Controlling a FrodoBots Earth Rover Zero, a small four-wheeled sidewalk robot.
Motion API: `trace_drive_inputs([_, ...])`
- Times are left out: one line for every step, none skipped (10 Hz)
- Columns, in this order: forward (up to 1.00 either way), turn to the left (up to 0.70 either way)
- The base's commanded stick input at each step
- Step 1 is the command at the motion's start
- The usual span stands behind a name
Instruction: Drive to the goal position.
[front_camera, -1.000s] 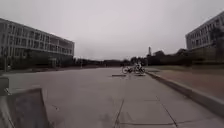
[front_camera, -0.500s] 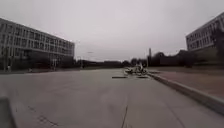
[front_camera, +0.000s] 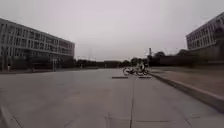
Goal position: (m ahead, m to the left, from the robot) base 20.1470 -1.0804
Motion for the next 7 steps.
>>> trace_drive_inputs([0.7, 0.01])
trace_drive_inputs([0.7, 0.04])
trace_drive_inputs([0.7, 0.21])
trace_drive_inputs([0.7, 0.18])
trace_drive_inputs([0.7, 0.0])
trace_drive_inputs([0.7, 0.0])
trace_drive_inputs([0.7, 0.0])
